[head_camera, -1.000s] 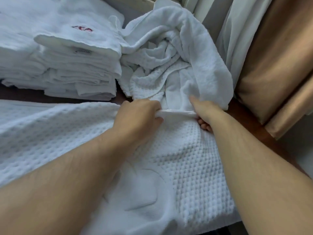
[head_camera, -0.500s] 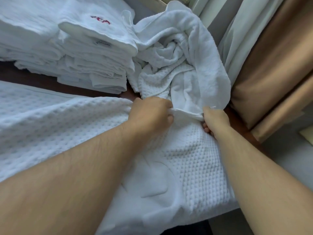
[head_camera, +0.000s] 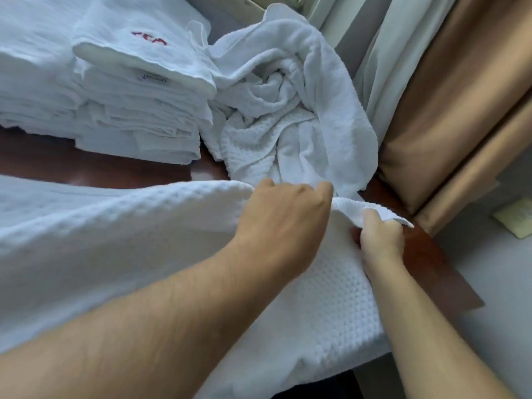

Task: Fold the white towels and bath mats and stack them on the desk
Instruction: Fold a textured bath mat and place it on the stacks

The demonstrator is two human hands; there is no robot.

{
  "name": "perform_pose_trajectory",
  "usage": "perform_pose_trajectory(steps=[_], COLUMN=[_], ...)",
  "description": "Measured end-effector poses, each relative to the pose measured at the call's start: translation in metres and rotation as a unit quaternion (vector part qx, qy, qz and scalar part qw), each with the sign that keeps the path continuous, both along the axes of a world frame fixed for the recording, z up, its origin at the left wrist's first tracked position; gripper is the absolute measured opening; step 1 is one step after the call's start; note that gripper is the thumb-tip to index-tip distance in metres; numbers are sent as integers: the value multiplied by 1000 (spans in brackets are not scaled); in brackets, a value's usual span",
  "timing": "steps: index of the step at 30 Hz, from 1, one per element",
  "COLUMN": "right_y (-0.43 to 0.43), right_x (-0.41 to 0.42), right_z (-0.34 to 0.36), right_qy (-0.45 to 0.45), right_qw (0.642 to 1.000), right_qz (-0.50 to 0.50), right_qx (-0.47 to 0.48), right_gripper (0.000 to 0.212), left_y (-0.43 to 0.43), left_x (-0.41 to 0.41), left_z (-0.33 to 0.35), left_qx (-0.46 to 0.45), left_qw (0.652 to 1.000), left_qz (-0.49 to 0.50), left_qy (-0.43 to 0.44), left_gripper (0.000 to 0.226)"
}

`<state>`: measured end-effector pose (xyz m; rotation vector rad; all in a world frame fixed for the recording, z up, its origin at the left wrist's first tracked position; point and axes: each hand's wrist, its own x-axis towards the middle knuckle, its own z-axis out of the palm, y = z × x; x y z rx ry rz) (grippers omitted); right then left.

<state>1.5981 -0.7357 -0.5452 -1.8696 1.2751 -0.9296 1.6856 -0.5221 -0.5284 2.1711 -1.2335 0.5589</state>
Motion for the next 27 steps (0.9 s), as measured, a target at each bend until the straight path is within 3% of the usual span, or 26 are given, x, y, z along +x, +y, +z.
perform_pose_trajectory(steps=[2, 5, 9, 12, 16, 19, 23, 27], right_y=[-1, 1, 7, 12, 1, -5, -3, -3], right_x=[-19, -35, -38, -33, -46, -71, -70, -71], right_z=[-3, -8, -10, -3, 4, -6, -13, -17], right_qy=[57, -4, -41, -13, 122, 101, 56, 66], right_qw=[993, 984, 987, 986, 980, 969, 979, 977], right_qz=[103, 175, -5, -57, 127, 203, 105, 77], right_qx=[13, -15, -153, -154, -88, -102, -163, -185], right_gripper=[35, 28, 42, 39, 45, 61, 62, 59], left_y=[-2, -6, -4, -2, -3, -10, -8, 0], left_x=[-13, -21, -14, -14, -16, -27, -48, -51], left_z=[-12, -26, -28, -27, -24, -23, -34, -31], left_qx=[53, 93, 107, 104, 128, 163, 70, -19], left_qw=[998, 994, 991, 993, 990, 983, 991, 999], left_qz=[-29, -52, -63, -51, -20, 60, 91, 39], left_qy=[18, 26, 38, 20, -48, -66, 70, 7], left_gripper=[16, 14, 25, 14, 11, 19, 28, 23])
